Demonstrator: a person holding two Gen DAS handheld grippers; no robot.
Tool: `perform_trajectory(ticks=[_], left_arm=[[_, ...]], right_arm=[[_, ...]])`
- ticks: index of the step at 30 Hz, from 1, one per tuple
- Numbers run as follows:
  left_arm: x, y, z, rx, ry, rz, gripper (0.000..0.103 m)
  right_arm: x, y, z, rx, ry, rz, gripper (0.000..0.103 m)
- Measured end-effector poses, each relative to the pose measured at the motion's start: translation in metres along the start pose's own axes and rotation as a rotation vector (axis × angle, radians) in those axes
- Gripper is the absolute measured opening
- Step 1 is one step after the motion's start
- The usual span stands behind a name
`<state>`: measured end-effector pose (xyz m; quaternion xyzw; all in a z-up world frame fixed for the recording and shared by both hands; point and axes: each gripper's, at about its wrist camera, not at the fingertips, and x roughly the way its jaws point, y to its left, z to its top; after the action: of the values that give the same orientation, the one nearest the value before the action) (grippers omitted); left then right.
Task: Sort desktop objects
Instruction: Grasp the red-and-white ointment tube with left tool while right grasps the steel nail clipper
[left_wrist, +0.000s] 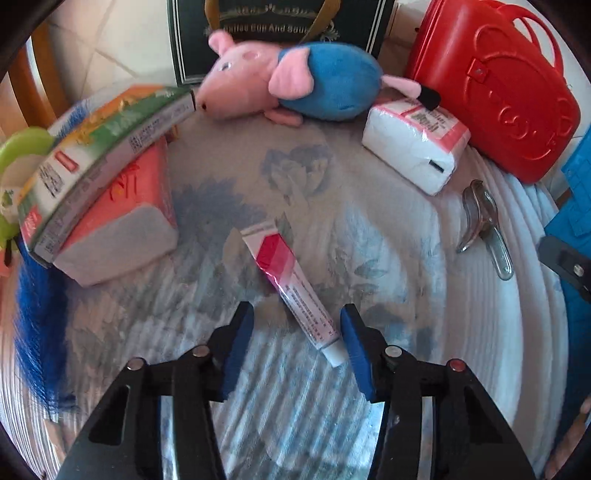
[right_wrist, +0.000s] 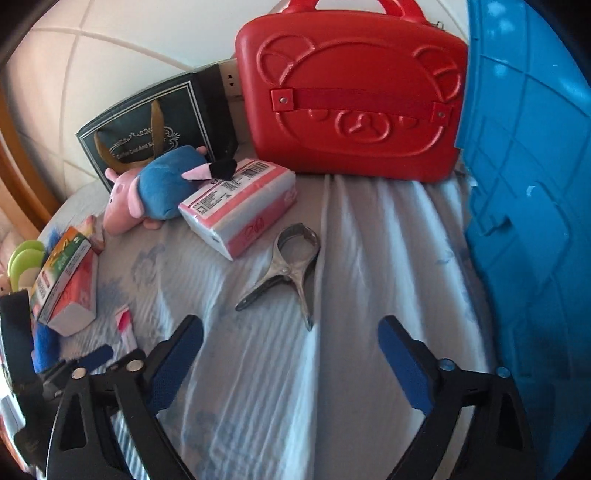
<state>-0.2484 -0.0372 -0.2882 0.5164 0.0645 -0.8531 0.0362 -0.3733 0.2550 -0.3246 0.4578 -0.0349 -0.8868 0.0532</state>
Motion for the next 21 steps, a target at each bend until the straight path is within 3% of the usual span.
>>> perform_trajectory(ticks=[3,7,12,14,16,21], left_arm=[[0.002,-0.005,-0.003,0.039,-0.045,0.030,0.041],[0.009,-0.003,0.007,0.074,-0.089,0.012,0.040],[0.016,0.007,0.023,0.087,-0.098,-0.021,0.026],[0.016,0.014,0.025,0.081,-0.095,-0.051,0.024],[0.013,0.018,0.021,0.074,-0.090,-0.069,0.024],[0.006,0.017,0.007,0.078,-0.080,-0.079,0.023]], right_arm=[[0.036,0.007,0.010,-0.013,0.065,0.011,0.067],[0.072,0.005,0.015,0.013,0.110,-0.011,0.067],[0.098,0.011,0.026,-0.007,0.109,0.004,0.067],[0.104,0.018,0.026,-0.046,0.088,-0.041,0.062],[0.103,0.022,0.023,-0.077,0.080,-0.074,0.050],[0.091,0.026,0.009,-0.100,0.091,-0.056,0.043]])
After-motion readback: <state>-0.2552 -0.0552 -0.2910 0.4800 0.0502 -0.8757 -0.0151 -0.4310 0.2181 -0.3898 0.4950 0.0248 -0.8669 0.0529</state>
